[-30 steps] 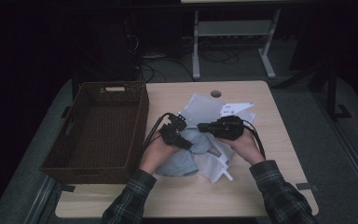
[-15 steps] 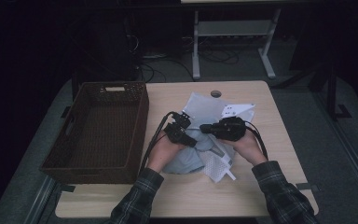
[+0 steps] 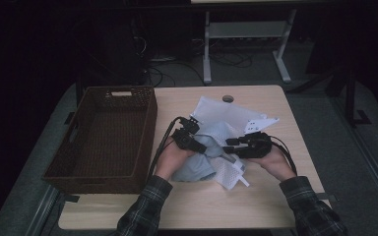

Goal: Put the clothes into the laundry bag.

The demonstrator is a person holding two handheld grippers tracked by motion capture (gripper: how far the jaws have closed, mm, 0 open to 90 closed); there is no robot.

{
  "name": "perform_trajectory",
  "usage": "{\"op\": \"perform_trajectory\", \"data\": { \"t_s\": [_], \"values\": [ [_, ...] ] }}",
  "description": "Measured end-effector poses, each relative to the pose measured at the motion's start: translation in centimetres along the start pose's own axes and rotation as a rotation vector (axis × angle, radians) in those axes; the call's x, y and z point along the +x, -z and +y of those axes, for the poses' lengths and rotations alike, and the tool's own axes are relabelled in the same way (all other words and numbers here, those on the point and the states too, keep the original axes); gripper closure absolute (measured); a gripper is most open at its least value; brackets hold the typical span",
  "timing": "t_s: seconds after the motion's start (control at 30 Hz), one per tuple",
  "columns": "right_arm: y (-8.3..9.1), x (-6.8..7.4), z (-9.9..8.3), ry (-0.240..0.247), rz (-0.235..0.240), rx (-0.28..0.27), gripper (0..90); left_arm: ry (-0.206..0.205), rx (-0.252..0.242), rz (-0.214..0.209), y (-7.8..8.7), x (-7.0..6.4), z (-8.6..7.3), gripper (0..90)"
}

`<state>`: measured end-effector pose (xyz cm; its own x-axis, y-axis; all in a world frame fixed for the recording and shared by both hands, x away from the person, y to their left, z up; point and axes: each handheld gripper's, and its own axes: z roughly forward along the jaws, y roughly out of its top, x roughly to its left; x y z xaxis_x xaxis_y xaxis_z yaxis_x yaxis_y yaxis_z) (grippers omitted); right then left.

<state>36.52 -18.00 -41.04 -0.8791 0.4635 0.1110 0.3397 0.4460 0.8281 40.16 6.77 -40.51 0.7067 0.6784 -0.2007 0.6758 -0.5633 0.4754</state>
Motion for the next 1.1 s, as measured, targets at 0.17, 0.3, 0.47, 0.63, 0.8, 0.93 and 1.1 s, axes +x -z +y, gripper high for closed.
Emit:
{"op": "perform_trajectory", "data": {
  "t_s": [0.17,0.3,0.47,0.63,0.8,0.93,1.1],
  "values": [
    [0.1,0.7,-1.2,0.007,0.009,0.038,63.7,0.002,0.003,0.002,0.0,-0.1,0.1,62.4],
    [-0.3,0.7,-1.3,0.006,-0.009,0.059,80.6,0.01,-0.003,-0.003,0.1,-0.4,0.2,62.5],
    [-0.2,0.8,-1.2,0.017,-0.005,0.044,79.9,0.018,-0.002,-0.006,0.2,-0.4,0.2,62.5],
    [-0.6,0.6,-1.3,-0.001,-0.018,0.078,60.2,0.022,-0.003,-0.008,0.2,-0.3,0.2,62.6],
    [-1.5,0.5,-1.7,-0.008,-0.05,0.117,57.0,0.024,-0.003,-0.005,0.3,-0.2,0.2,62.6],
    [-1.9,0.6,-1.7,-0.005,-0.074,0.121,55.5,0.027,-0.004,-0.005,0.2,-0.2,0.1,62.6],
    [-2.1,1.1,-1.0,0.015,-0.082,0.077,60.7,0.026,-0.005,-0.009,-0.2,-0.6,0.2,62.6]
  ]
}}
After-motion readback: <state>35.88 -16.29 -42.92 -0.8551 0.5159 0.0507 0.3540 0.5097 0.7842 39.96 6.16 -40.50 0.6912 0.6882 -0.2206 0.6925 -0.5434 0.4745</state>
